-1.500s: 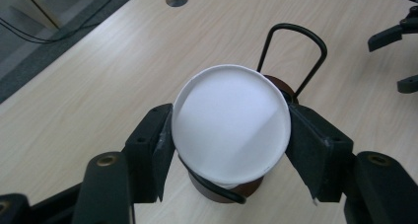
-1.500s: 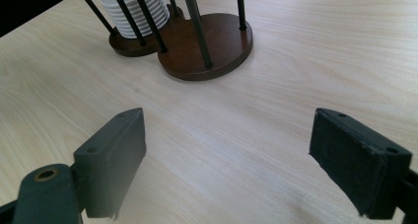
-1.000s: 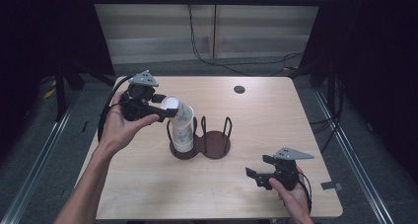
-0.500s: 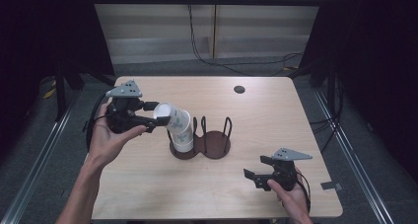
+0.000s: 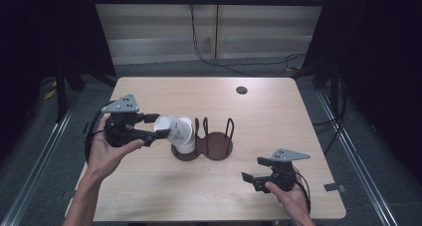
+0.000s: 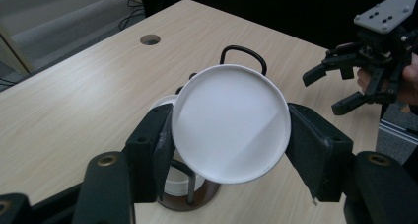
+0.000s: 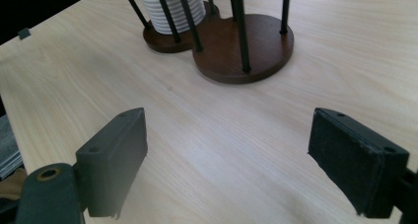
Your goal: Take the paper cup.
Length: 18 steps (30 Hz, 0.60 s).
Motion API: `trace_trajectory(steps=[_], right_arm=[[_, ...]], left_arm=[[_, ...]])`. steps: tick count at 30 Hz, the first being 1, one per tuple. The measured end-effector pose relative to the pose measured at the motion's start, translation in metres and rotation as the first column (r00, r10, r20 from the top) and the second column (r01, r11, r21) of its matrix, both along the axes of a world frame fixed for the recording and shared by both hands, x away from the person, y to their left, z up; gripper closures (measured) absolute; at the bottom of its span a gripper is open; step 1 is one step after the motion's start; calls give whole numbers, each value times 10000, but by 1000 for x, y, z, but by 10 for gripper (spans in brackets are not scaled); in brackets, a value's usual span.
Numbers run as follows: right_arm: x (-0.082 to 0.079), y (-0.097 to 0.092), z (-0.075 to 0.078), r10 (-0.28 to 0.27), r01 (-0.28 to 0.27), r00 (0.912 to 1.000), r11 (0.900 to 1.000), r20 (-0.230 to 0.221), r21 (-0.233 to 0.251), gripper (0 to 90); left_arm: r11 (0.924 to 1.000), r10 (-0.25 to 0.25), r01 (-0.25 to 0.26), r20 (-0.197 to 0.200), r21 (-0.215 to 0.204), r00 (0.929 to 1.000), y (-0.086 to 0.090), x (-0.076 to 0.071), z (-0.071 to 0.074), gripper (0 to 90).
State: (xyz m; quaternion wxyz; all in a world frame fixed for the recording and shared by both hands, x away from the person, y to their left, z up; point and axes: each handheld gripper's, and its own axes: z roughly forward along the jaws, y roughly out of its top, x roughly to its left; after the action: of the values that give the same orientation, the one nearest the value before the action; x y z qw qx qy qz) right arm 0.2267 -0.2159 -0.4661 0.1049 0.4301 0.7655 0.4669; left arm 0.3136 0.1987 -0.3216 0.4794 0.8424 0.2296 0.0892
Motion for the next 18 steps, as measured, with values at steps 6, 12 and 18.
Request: trace_trajectory(steps=[6,12,18], right_arm=[[2,13,18,1031,-1030,9943,9947,270,-54,180],[5,28,31,1614,-1608,9857,9869,486,-165,196],[9,38,38,1909,-1903,9794,9816,659,-150,218]], left_arm=[[9987,-510,511,-153,29,9986,-5,-12,-4,381],[9966,-818,823,-396,107,9959,-15,-15,-20,380],[9943,-1061,1064,-681,11,9920,-20,-15,-33,380]])
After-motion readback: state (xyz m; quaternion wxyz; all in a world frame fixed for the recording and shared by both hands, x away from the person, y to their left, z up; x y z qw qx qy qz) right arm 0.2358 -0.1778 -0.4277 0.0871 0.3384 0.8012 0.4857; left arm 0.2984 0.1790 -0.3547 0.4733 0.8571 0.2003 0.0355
